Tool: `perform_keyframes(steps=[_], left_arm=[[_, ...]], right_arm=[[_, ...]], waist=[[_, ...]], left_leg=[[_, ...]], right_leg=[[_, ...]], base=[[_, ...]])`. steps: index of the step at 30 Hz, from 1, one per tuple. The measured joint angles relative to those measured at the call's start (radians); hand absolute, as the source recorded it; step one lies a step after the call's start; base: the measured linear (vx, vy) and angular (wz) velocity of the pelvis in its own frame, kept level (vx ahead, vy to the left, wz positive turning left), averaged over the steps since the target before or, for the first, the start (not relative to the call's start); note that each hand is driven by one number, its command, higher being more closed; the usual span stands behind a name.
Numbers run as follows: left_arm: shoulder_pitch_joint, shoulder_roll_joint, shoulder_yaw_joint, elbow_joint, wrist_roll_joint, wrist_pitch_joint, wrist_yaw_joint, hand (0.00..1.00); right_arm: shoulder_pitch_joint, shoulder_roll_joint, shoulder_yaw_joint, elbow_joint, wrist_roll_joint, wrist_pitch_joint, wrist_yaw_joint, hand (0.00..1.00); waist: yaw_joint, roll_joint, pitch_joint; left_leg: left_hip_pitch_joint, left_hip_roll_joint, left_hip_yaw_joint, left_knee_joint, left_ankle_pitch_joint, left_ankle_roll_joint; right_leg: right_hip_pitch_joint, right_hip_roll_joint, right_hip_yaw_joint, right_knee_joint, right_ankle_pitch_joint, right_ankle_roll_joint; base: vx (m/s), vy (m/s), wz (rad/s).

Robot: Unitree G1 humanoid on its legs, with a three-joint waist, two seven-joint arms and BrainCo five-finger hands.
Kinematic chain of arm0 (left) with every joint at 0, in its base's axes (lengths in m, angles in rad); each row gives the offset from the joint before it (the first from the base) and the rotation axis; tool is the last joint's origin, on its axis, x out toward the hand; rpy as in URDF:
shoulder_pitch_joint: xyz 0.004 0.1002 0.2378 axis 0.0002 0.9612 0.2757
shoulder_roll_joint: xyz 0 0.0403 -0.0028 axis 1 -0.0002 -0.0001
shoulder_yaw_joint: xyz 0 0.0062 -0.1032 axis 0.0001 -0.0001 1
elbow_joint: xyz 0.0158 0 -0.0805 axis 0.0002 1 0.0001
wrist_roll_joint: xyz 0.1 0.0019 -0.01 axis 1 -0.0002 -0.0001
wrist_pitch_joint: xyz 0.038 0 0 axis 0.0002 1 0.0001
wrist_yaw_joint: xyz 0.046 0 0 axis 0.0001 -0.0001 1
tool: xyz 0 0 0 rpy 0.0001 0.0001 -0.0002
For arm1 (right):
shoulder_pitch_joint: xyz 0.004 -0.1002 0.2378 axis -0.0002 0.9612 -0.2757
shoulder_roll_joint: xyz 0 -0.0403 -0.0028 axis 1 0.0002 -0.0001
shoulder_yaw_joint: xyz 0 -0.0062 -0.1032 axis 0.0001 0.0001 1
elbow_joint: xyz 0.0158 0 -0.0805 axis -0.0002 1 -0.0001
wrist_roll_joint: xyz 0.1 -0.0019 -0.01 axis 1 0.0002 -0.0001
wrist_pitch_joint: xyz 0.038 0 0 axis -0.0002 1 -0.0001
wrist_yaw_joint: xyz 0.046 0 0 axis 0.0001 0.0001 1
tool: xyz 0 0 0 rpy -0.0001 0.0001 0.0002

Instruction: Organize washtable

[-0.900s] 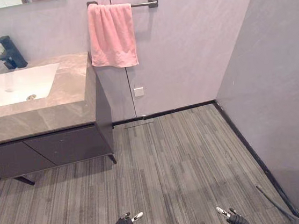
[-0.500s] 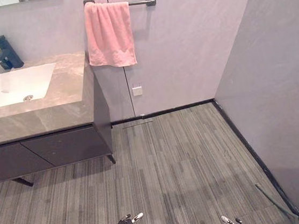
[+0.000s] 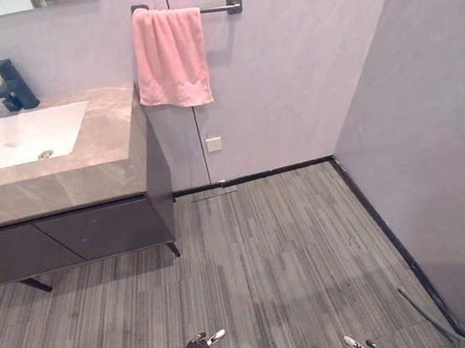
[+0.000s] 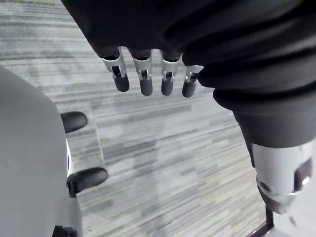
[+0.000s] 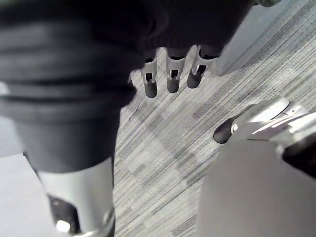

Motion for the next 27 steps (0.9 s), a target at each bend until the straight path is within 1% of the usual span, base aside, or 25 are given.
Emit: perform_keyframes(steps=[10, 14, 17, 20, 21, 23, 25, 26, 27], left_arm=[[-0.003, 0.000, 0.000, 0.021, 0.000, 0.000, -0.014, 0.00], [-0.003, 0.001, 0.000, 0.021, 0.000, 0.000, -0.014, 0.00], [-0.003, 0.003, 0.000, 0.020, -0.002, 0.000, -0.015, 0.00], [-0.004, 0.005, 0.001, 0.020, -0.030, 0.000, -0.015, 0.00], [-0.005, 0.005, 0.002, 0.020, -0.038, -0.001, -0.015, 0.00], [-0.014, 0.008, 0.004, 0.019, -0.040, -0.001, -0.015, 0.00], [-0.019, 0.008, 0.025, 0.018, -0.043, -0.001, -0.015, 0.00], [-0.033, -0.007, 0.054, 0.014, -0.060, -0.001, -0.013, 0.00], [-0.033, -0.007, 0.071, 0.011, -0.065, -0.001, -0.014, 0.00]], right_arm=[[0.003, 0.000, -0.002, 0.000, 0.000, 0.001, 0.000, 0.00], [0.003, -0.002, 0.001, 0.000, 0.001, 0.001, 0.001, 0.00], [0.001, -0.003, 0.004, 0.000, 0.001, 0.001, 0.001, 0.00], [-0.004, -0.005, 0.004, 0.000, 0.006, 0.002, 0.001, 0.00], [-0.011, -0.005, 0.002, 0.000, 0.008, 0.002, 0.001, 0.00], [-0.018, -0.004, -0.005, 0.000, 0.010, 0.002, 0.002, 0.00], [-0.012, 0.008, -0.035, 0.000, 0.012, 0.002, 0.002, 0.00], [-0.010, 0.012, -0.048, -0.007, 0.029, 0.002, 0.002, 0.00], [-0.007, 0.015, -0.040, -0.015, 0.046, 0.001, 0.002, 0.00]], waist=[[0.000, 0.000, 0.000], [0.001, 0.001, 0.000], [0.002, 0.001, 0.001], [0.004, 0.003, 0.008], [0.003, 0.005, 0.010], [-0.002, 0.002, 0.032], [-0.003, -0.011, 0.045], [0.005, -0.016, 0.063], [0.006, -0.018, 0.073]], left_leg=[[0.002, 0.001, 0.010, -0.004, -0.001, 0.000], [0.005, 0.004, 0.026, -0.004, -0.008, -0.003], [-0.009, 0.006, 0.038, -0.004, -0.012, -0.005], [-0.024, 0.006, 0.046, -0.004, -0.013, -0.003], [-0.034, 0.004, 0.045, -0.001, -0.016, 0.000], [-0.039, -0.010, 0.034, 0.012, -0.027, 0.009], [-0.034, -0.039, 0.012, 0.023, -0.045, 0.022], [-0.036, -0.045, 0.004, 0.063, -0.096, 0.027], [-0.037, -0.045, -0.003, 0.093, -0.116, 0.029]], right_leg=[[0.000, 0.003, 0.004, -0.001, 0.001, -0.001], [-0.003, 0.010, 0.021, -0.001, 0.000, -0.002], [-0.023, 0.013, 0.031, 0.002, -0.001, -0.002], [-0.047, 0.015, 0.039, 0.011, -0.005, -0.004], [-0.069, 0.014, 0.038, 0.041, -0.023, -0.002], [-0.123, -0.002, 0.023, 0.170, -0.095, 0.007], [-0.168, -0.041, 0.001, 0.317, -0.177, 0.043], [-0.241, -0.051, 0.009, 0.510, -0.193, 0.058], [-0.287, -0.055, 0.015, 0.623, -0.181, 0.059]], base=[[0.01, 0.000, -0.01], [0.02, -0.006, -0.12], [0.01, -0.008, -0.14], [0.02, -0.002, -0.10], [0.04, 0.022, 0.05], [0.04, 0.032, 0.21], [0.05, 0.054, 0.38], [-0.01, 0.100, 0.37], [-0.09, 0.127, 0.45]])
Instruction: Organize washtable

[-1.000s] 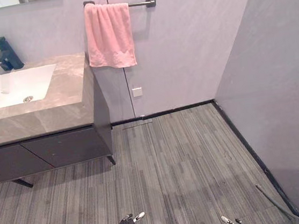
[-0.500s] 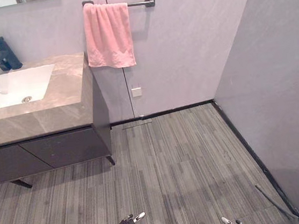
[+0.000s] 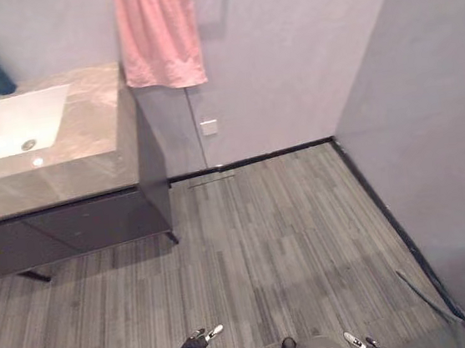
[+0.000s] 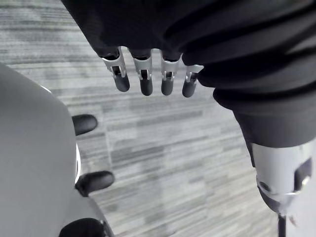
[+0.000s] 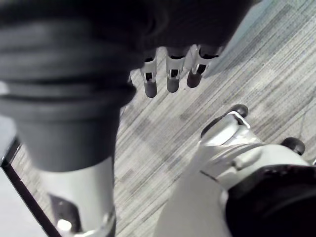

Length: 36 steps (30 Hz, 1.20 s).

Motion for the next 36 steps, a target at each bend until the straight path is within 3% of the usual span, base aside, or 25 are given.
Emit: perform_keyframes(steps=[1, 2, 4, 7, 8, 9, 10, 11, 14, 15, 16, 17, 18, 19, 21, 22, 23, 25, 28, 29, 30, 31, 32, 33, 36], left_arm=[[0.006, 0.003, 0.024, -0.008, -0.003, 0.001, 0.000, 0.00], [0.008, -0.001, 0.051, -0.012, -0.003, 0.005, 0.001, 0.00], [0.006, -0.007, 0.067, -0.013, -0.003, 0.010, 0.001, 0.00], [-0.025, -0.033, 0.070, -0.014, -0.003, 0.012, 0.000, 0.00], [-0.059, -0.056, 0.079, -0.013, -0.002, 0.011, -0.002, 0.00], [-0.072, -0.058, 0.079, -0.013, -0.002, 0.011, -0.004, 0.00], [-0.089, -0.072, 0.080, -0.014, -0.001, 0.011, -0.007, 0.00], [-0.094, -0.086, 0.081, -0.012, -0.001, 0.010, -0.011, 0.00], [-0.094, -0.119, 0.102, -0.020, 0.009, 0.010, -0.023, 0.00], [-0.080, -0.120, 0.112, -0.021, 0.008, 0.009, -0.019, 0.00], [-0.051, -0.118, 0.109, -0.031, 0.007, 0.008, -0.019, 0.00], [-0.044, -0.125, 0.119, -0.034, 0.004, 0.008, -0.017, 0.00], [-0.035, -0.147, 0.157, -0.042, -0.006, 0.010, -0.016, 0.00], [-0.027, -0.146, 0.157, -0.044, -0.016, 0.011, -0.012, 0.00], [-0.018, -0.136, 0.157, -0.070, -0.035, 0.010, -0.010, 0.00], [-0.014, -0.119, 0.154, -0.094, -0.045, 0.006, -0.008, 0.00], [-0.010, -0.105, 0.152, -0.103, -0.050, -0.007, -0.003, 0.00], [-0.009, -0.083, 0.150, -0.106, -0.051, -0.019, 0.007, 0.00], [-0.006, -0.055, 0.153, -0.091, -0.052, -0.027, 0.025, 0.00], [0.002, -0.057, 0.152, -0.083, -0.052, -0.026, 0.030, 0.00], [0.019, -0.059, 0.151, -0.062, -0.051, -0.028, 0.036, 0.00], [0.028, -0.056, 0.151, -0.050, -0.053, -0.028, 0.038, 0.00], [0.017, -0.043, 0.154, -0.028, -0.049, -0.024, 0.041, 0.00], [0.006, -0.033, 0.150, -0.020, -0.047, -0.023, 0.040, 0.00], [0.007, -0.025, 0.124, -0.013, -0.042, -0.020, 0.040, 0.00]], right_arm=[[0.015, 0.005, 0.019, -0.008, 0.008, -0.001, 0.000, 0.00], [0.026, 0.002, 0.041, -0.007, 0.026, -0.001, 0.001, 0.00], [0.038, 0.003, 0.045, -0.007, 0.042, -0.001, 0.000, 0.00], [0.041, 0.004, 0.012, -0.006, 0.042, 0.001, 0.001, 0.00], [0.042, 0.005, -0.021, -0.005, 0.041, 0.003, 0.001, 0.00], [0.040, 0.006, -0.037, -0.003, 0.041, 0.004, 0.002, 0.00], [0.038, 0.006, -0.058, -0.003, 0.039, 0.005, 0.002, 0.00], [0.031, 0.001, -0.090, -0.001, 0.039, 0.005, 0.002, 0.00], [0.006, -0.010, -0.114, -0.009, 0.039, 0.004, 0.002, 0.00], [0.014, -0.015, -0.083, -0.029, 0.039, 0.005, 0.007, 0.00], [0.028, -0.009, -0.057, -0.045, 0.039, 0.003, 0.012, 0.00], [0.018, -0.022, -0.046, -0.045, 0.040, 0.005, 0.013, 0.00], [-0.006, -0.038, -0.019, -0.084, 0.041, 0.004, 0.013, 0.00], [-0.031, -0.043, 0.003, -0.086, 0.041, 0.002, 0.013, 0.00], [-0.071, -0.048, 0.042, -0.085, 0.041, 0.002, 0.008, 0.00], [-0.098, -0.055, 0.060, -0.083, 0.041, 0.000, 0.007, 0.00], [-0.119, -0.064, 0.088, -0.085, 0.040, -0.006, -0.001, 0.00], [-0.149, -0.082, 0.106, -0.083, 0.038, -0.007, -0.014, 0.00], [-0.160, -0.088, 0.079, -0.080, 0.034, -0.009, -0.026, 0.00], [-0.145, -0.109, 0.083, -0.080, 0.031, -0.015, -0.028, 0.00], [-0.127, -0.134, 0.091, -0.082, 0.029, -0.020, -0.027, 0.00], [-0.121, -0.136, 0.096, -0.082, 0.027, -0.020, -0.027, 0.00], [-0.093, -0.134, 0.101, -0.073, 0.020, -0.022, -0.028, 0.00], [-0.077, -0.134, 0.109, -0.046, -0.001, -0.018, -0.027, 0.00], [-0.051, -0.118, 0.106, -0.021, -0.001, -0.017, -0.016, 0.00]], waist=[[-0.007, -0.004, 0.013], [-0.004, -0.007, 0.014], [-0.005, -0.005, 0.016], [-0.014, 0.015, 0.017], [-0.023, 0.028, 0.021], [-0.034, 0.033, 0.022], [-0.049, 0.052, 0.027], [-0.052, 0.075, 0.036], [-0.062, 0.078, 0.049], [-0.066, 0.078, 0.042], [-0.078, 0.068, 0.002], [-0.076, 0.094, 0.005], [-0.061, 0.120, 0.007], [-0.055, 0.109, 0.015], [-0.037, 0.082, 0.033], [-0.025, 0.056, 0.046], [-0.010, 0.045, 0.048], [-0.005, 0.046, 0.049], [0.012, 0.041, 0.056], [0.012, 0.062, 0.048], [0.020, 0.087, 0.045], [0.017, 0.094, 0.043], [-0.014, 0.078, 0.023], [-0.010, 0.045, 0.013], [-0.005, 0.037, -0.010]], left_leg=[[0.004, 0.000, -0.011, 0.049, -0.038, 0.004], [0.022, 0.010, -0.012, 0.085, -0.074, 0.002], [0.058, 0.022, -0.013, 0.087, -0.095, 0.003], [0.103, 0.051, -0.015, 0.081, -0.147, -0.017], [0.127, 0.073, -0.025, 0.065, -0.170, -0.034], [0.142, 0.082, -0.031, 0.054, -0.174, -0.040], [0.182, 0.109, -0.039, 0.019, -0.172, -0.045], [0.199, 0.138, -0.033, 0.013, -0.158, -0.065], [0.227, 0.142, -0.027, 0.129, 0.006, -0.088], [0.225, 0.156, -0.029, 0.204, 0.040, -0.103], [0.156, 0.172, -0.033, 0.398, 0.076, -0.145], [0.117, 0.206, -0.050, 0.513, 0.104, -0.161], [-0.025, 0.240, -0.109, 0.797, 0.279, -0.204], [-0.101, 0.240, -0.120, 0.966, 0.300, -0.230], [-0.207, 0.240, -0.096, 1.160, 0.276, -0.216], [-0.257, 0.241, -0.047, 1.213, 0.220, -0.182], [-0.312, 0.248, 0.004, 1.195, 0.167, -0.127], [-0.404, 0.256, 0.045, 1.034, 0.098, -0.085], [-0.411, 0.208, 0.074, 0.493, 0.094, -0.083], [-0.396, 0.173, 0.026, 0.271, 0.199, -0.085], [-0.403, 0.161, 0.016, 0.245, 0.367, -0.042], [-0.400, 0.160, 0.041, 0.269, 0.309, -0.017], [-0.400, 0.125, 0.048, 0.299, 0.200, -0.028], [-0.396, 0.078, 0.058, 0.284, 0.186, -0.008], [-0.329, 0.009, 0.066, 0.186, 0.176, 0.007]], right_leg=[[-0.090, -0.003, 0.008, 0.202, 0.042, -0.013], [-0.155, -0.005, 0.005, 0.325, 0.026, -0.020], [-0.203, -0.015, -0.015, 0.324, -0.007, -0.026], [-0.233, -0.028, -0.086, 0.095, -0.009, -0.031], [-0.236, -0.023, -0.119, -0.089, 0.019, -0.033], [-0.233, -0.021, -0.123, -0.168, 0.045, -0.036], [-0.217, -0.005, -0.126, -0.278, 0.177, -0.040], [-0.190, 0.019, -0.141, -0.279, 0.213, -0.082], [-0.204, -0.014, -0.158, 0.003, 0.099, -0.147], [-0.194, -0.008, -0.161, 0.029, 0.059, -0.123], [-0.115, -0.006, -0.148, -0.084, -0.033, -0.115], [-0.091, 0.014, -0.155, -0.082, -0.040, -0.119], [-0.034, 0.043, -0.147, -0.101, -0.079, -0.145], [0.001, 0.046, -0.131, -0.107, -0.093, -0.163], [0.100, 0.048, -0.089, -0.159, -0.099, -0.167], [0.186, 0.040, -0.044, -0.213, -0.098, -0.167], [0.249, 0.030, -0.002, -0.267, -0.096, -0.164], [0.315, 0.012, 0.039, -0.330, -0.095, -0.162], [0.379, -0.035, 0.078, -0.355, -0.114, -0.109], [0.394, -0.034, 0.105, -0.344, -0.141, -0.083], [0.410, -0.027, 0.133, -0.319, -0.190, -0.064], [0.431, -0.029, 0.145, -0.315, -0.217, -0.053], [0.459, -0.065, 0.151, -0.311, -0.242, -0.046], [0.439, -0.102, 0.167, -0.279, -0.229, -0.027], [0.402, -0.120, 0.241, -0.166, -0.133, -0.028]], base=[[-0.02, 0.082, 0.54], [0.02, 0.044, 0.49], [0.22, -0.067, 0.14], [0.31, -0.156, 0.01], [0.26, -0.176, 0.22], [0.28, -0.227, 0.42], [0.33, -0.232, 0.37], [0.49, -0.315, 0.34], [0.44, -0.309, 0.27], [0.30, -0.352, 0.50], [0.12, -0.250, 0.31], [0.29, -0.250, -0.02], [0.40, -0.221, -0.40], [0.52, -0.236, -0.61], [0.29, -0.161, -0.65], [0.04, -0.077, -0.95], [-0.07, -0.039, -1.00], [-0.18, -0.023, -0.78], [-0.14, -0.004, -0.76], [0.10, 0.227, -0.79], [0.09, 0.359, -0.78], [0.19, 0.472, -0.18], [0.28, 0.430, 0.37], [0.27, 0.386, 0.54], [0.22, 0.325, 0.24]])
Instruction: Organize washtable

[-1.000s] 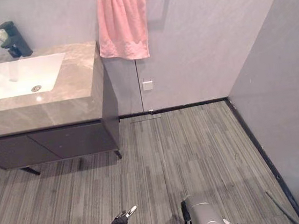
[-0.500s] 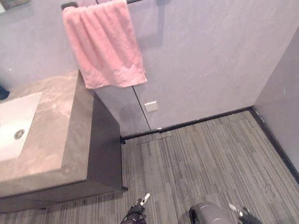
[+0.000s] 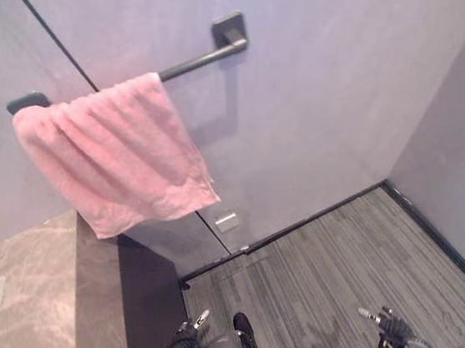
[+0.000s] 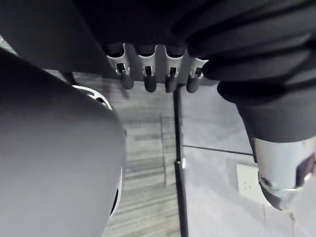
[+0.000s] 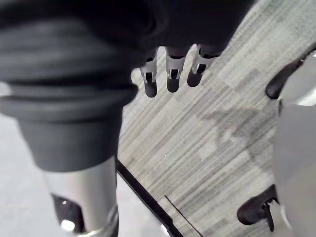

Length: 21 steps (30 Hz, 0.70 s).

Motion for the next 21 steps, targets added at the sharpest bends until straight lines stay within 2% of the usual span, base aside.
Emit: perform_keyframes(steps=[2, 3, 5, 6, 7, 8, 9, 10, 11, 12, 13, 14, 16, 18, 20, 21], left_arm=[[0.007, 0.006, -0.032, -0.002, 0.000, 0.000, -0.002, 0.00], [0.006, 0.012, -0.060, -0.003, 0.000, 0.000, -0.002, 0.00], [-0.005, 0.017, -0.097, -0.003, -0.007, 0.000, -0.001, 0.00], [-0.013, 0.019, -0.119, -0.003, -0.009, -0.001, 0.000, 0.00], [-0.022, 0.015, -0.137, -0.007, -0.010, -0.003, 0.000, 0.00], [-0.025, 0.012, -0.145, -0.010, -0.013, -0.005, 0.001, 0.00], [-0.036, 0.008, -0.161, -0.011, -0.024, -0.013, 0.004, 0.00], [-0.047, 0.014, -0.169, -0.009, -0.038, -0.014, 0.004, 0.00], [-0.047, 0.018, -0.170, -0.009, -0.039, -0.015, 0.004, 0.00], [-0.049, -0.001, -0.175, -0.001, -0.040, -0.015, 0.005, 0.00], [-0.040, -0.023, -0.176, -0.002, -0.040, -0.016, 0.003, 0.00], [-0.034, -0.028, -0.175, -0.002, -0.039, -0.016, 0.003, 0.00], [-0.007, -0.027, -0.166, -0.005, -0.039, -0.014, 0.006, 0.00], [0.005, -0.021, -0.160, -0.022, -0.049, -0.012, 0.014, 0.00], [0.029, -0.022, -0.160, -0.062, -0.061, -0.020, 0.023, 0.00], [0.033, -0.023, -0.159, -0.071, -0.074, -0.021, 0.027, 0.00]], right_arm=[[0.001, 0.006, -0.012, 0.028, -0.004, 0.000, 0.017, 0.00], [0.002, 0.017, -0.033, 0.036, -0.009, 0.005, 0.022, 0.00], [0.001, 0.030, -0.046, 0.033, -0.008, 0.007, 0.025, 0.00], [0.002, 0.030, -0.047, 0.032, -0.007, 0.007, 0.024, 0.00], [0.003, 0.028, -0.043, 0.033, -0.007, 0.008, 0.023, 0.00], [0.002, 0.028, -0.038, 0.032, -0.007, 0.008, 0.023, 0.00], [-0.001, 0.028, -0.024, 0.030, -0.007, 0.008, 0.023, 0.00], [-0.001, 0.029, -0.014, 0.030, -0.007, 0.008, 0.022, 0.00], [0.001, 0.032, -0.005, 0.029, -0.007, 0.008, 0.022, 0.00], [0.016, 0.027, 0.005, 0.029, -0.007, 0.009, 0.018, 0.00], [0.039, 0.014, 0.005, 0.025, -0.007, 0.009, 0.008, 0.00], [0.039, 0.009, 0.018, 0.017, -0.007, 0.010, 0.002, 0.00], [0.041, 0.002, 0.097, -0.091, -0.009, 0.012, -0.012, 0.00], [0.074, 0.003, 0.164, -0.332, -0.041, -0.004, -0.025, 0.00], [0.090, 0.003, 0.187, -0.559, -0.050, -0.061, -0.034, 0.00], [0.091, 0.003, 0.196, -0.619, -0.059, -0.075, -0.036, 0.00]], waist=[[0.013, 0.002, -0.002], [0.016, 0.007, -0.005], [0.014, 0.009, -0.004], [0.013, 0.017, 0.000], [0.011, 0.037, 0.000], [0.007, 0.049, 0.001], [-0.003, 0.064, 0.005], [-0.008, 0.060, 0.006], [-0.007, 0.037, 0.004], [-0.019, 0.033, 0.017], [-0.020, 0.049, 0.007], [-0.020, 0.052, 0.004], [-0.019, 0.055, 0.003], [-0.006, 0.054, 0.002], [-0.005, 0.049, -0.001], [-0.004, 0.048, -0.004]], left_leg=[[0.072, -0.020, 0.007, -0.055, -0.009, 0.013], [0.111, -0.020, 0.003, -0.082, -0.013, 0.019], [0.157, -0.015, 0.004, -0.108, -0.015, 0.023], [0.194, -0.007, 0.004, -0.134, -0.015, 0.023], [0.222, 0.013, 0.004, -0.162, -0.015, 0.022], [0.230, 0.028, 0.002, -0.173, -0.016, 0.021], [0.238, 0.051, -0.011, -0.182, -0.021, 0.010], [0.243, 0.064, -0.019, -0.189, -0.027, -0.044], [0.239, 0.051, -0.018, -0.192, -0.028, -0.056], [0.254, 0.061, -0.045, -0.210, -0.038, -0.079], [0.266, 0.083, -0.059, -0.222, -0.018, -0.095], [0.272, 0.093, -0.065, -0.226, -0.012, -0.104], [0.260, 0.121, -0.067, -0.231, 0.000, -0.120], [0.254, 0.149, -0.066, -0.249, 0.012, -0.138], [0.253, 0.158, -0.067, -0.254, 0.013, -0.138], [0.256, 0.158, -0.066, -0.254, 0.013, -0.138]], right_leg=[[-0.044, 0.028, 0.051, 0.152, 0.101, 0.021], [-0.083, 0.050, 0.060, 0.262, 0.149, 0.045], [-0.151, 0.074, 0.049, 0.356, 0.118, 0.047], [-0.198, 0.065, -0.003, 0.369, 0.065, 0.029], [-0.251, 0.058, -0.069, 0.342, 0.006, 0.001], [-0.276, 0.061, -0.094, 0.309, -0.015, -0.003], [-0.307, 0.065, -0.123, 0.213, -0.029, 0.007], [-0.320, 0.060, -0.120, 0.057, -0.014, 0.023], [-0.313, 0.046, -0.110, -0.042, 0.013, 0.034], [-0.293, 0.042, -0.155, -0.054, 0.042, 0.035], [-0.287, 0.059, -0.182, -0.061, 0.034, 0.021], [-0.286, 0.066, -0.192, -0.061, 0.031, 0.016], [-0.289, 0.096, -0.205, -0.071, 0.039, -0.003], [-0.287, 0.126, -0.212, -0.097, 0.055, -0.020], [-0.277, 0.134, -0.228, -0.111, 0.065, -0.020], [-0.270, 0.133, -0.229, -0.117, 0.066, -0.018]], base=[[0.37, 0.118, -0.01], [0.38, 0.041, 0.00], [0.28, -0.024, -0.08], [0.19, -0.092, -0.22], [0.14, -0.100, -0.22], [0.04, -0.117, -0.16], [-0.16, -0.098, -0.01], [-0.27, -0.102, 0.04], [-0.30, -0.159, 0.32], [-0.12, -0.236, 0.50], [-0.01, -0.267, 0.55], [0.05, -0.253, 0.35], [0.06, -0.211, 0.11], [0.09, -0.149, 0.03], [0.13, -0.073, 0.10], [0.13, -0.026, 0.09]])
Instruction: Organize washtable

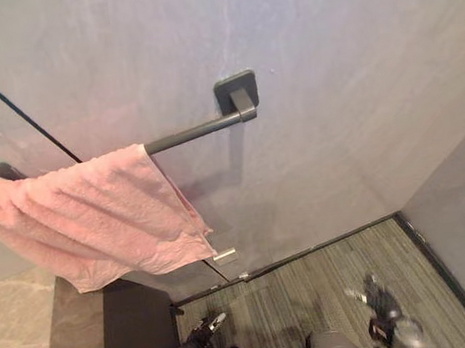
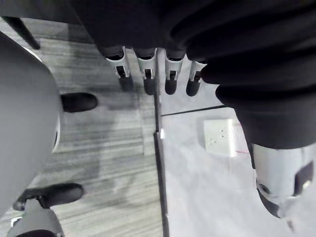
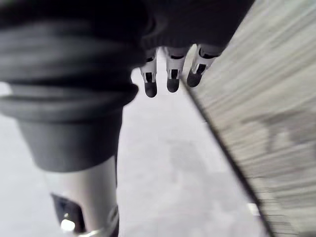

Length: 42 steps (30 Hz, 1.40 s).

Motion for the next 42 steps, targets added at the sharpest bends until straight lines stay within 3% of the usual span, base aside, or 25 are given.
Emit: perform_keyframes(steps=[8, 14, 27, 34, 42], left_arm=[[0.049, 0.001, 0.078, -0.130, -0.015, -0.014, 0.037, 0.00], [0.136, -0.005, 0.125, -0.500, -0.002, -0.053, 0.078, 0.00], [0.277, -0.069, 0.193, -0.817, 0.077, -0.067, 0.138, 0.00], [0.268, -0.070, 0.124, -0.900, 0.073, -0.075, 0.136, 0.00], [0.268, -0.066, 0.090, -0.970, 0.060, -0.078, 0.136, 0.00]], right_arm=[[0.076, 0.030, 0.089, -0.398, -0.106, -0.043, 0.010, 0.00], [0.081, 0.033, 0.186, -0.585, -0.104, -0.097, 0.037, 0.00], [-0.038, 0.030, 0.314, -0.572, -0.095, -0.101, 0.060, 0.00], [-0.215, 0.021, 0.328, -0.373, -0.094, -0.067, 0.033, 0.00], [-0.323, -0.006, 0.352, -0.321, -0.094, -0.058, -0.002, 0.00]], waist=[[0.001, -0.038, -0.029], [0.024, -0.035, -0.041], [0.082, -0.038, -0.055], [0.082, -0.037, -0.056], [0.087, -0.035, -0.056]], left_leg=[[-0.012, -0.020, -0.004, 0.018, 0.005, 0.006], [-0.041, -0.034, -0.075, 0.034, 0.020, 0.012], [-0.047, -0.056, -0.143, 0.016, 0.042, 0.029], [-0.048, -0.079, -0.171, -0.006, 0.068, 0.040], [-0.062, -0.086, -0.175, -0.020, 0.082, 0.042]], right_leg=[[0.058, -0.032, -0.019, -0.095, 0.036, 0.012], [0.094, -0.051, -0.080, -0.129, 0.038, 0.010], [0.104, -0.073, -0.137, -0.127, 0.045, 0.026], [0.093, -0.097, -0.166, -0.076, 0.025, 0.030], [0.063, -0.106, -0.173, -0.045, 0.016, 0.032]], base=[[0.06, 0.039, 0.11], [-0.06, 0.025, 0.35], [-0.06, 0.046, 0.17], [-0.02, 0.024, 0.14], [-0.01, 0.004, 0.04]])
